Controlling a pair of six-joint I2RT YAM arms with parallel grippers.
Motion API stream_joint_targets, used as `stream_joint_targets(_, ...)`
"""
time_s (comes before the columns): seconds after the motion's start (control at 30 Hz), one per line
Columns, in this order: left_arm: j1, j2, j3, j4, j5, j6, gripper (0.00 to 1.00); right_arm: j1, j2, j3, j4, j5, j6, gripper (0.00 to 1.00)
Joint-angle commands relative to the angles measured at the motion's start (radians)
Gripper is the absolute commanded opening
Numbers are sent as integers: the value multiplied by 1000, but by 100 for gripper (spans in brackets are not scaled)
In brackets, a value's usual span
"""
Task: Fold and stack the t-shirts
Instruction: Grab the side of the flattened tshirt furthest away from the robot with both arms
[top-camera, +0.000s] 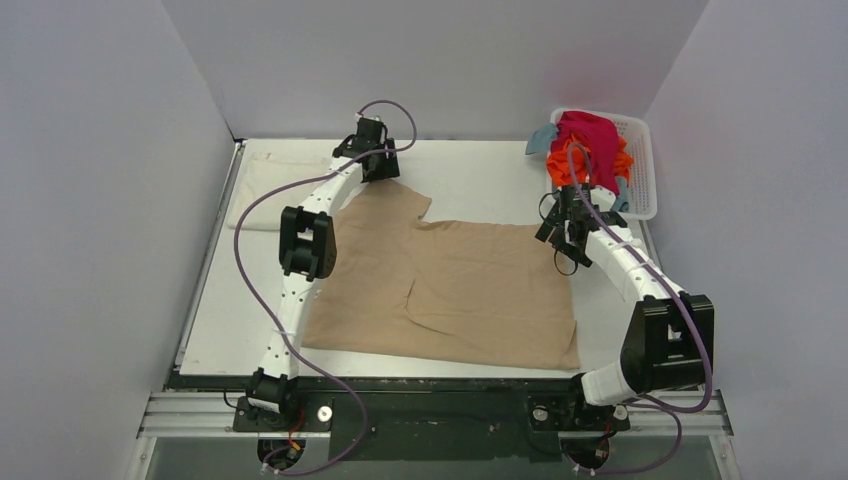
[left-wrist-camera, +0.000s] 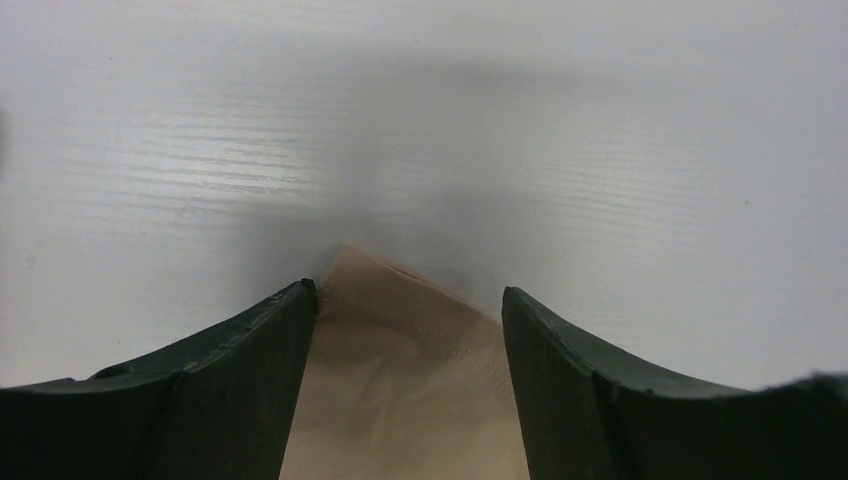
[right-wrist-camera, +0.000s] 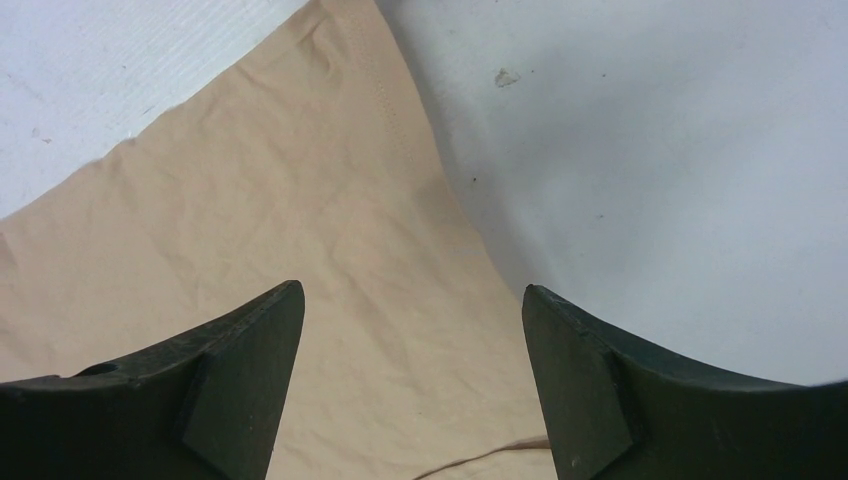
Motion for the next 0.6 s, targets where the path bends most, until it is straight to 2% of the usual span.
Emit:
stream_joint_targets(0.0, 8, 39, 53, -63, 49, -64, 76, -5, 1, 20, 9, -28, -2, 75)
stream_joint_targets(0.1, 8, 60, 70, -84, 62, -85, 73, -5, -4, 11, 9, -31, -5, 75)
stream_joint_targets(0.27, -18, 71, 84, -159, 12, -94, 52, -10, -8, 5, 11, -37, -8, 75)
stream_joint_targets(0.53, -82, 89, 107, -362, -177, -35, 47, -12, 27, 34, 17, -52, 8, 74)
stream_joint_targets(0.57, -86, 91, 107, -383, -183, -28, 43, -13, 30, 41, 19, -52, 9, 74)
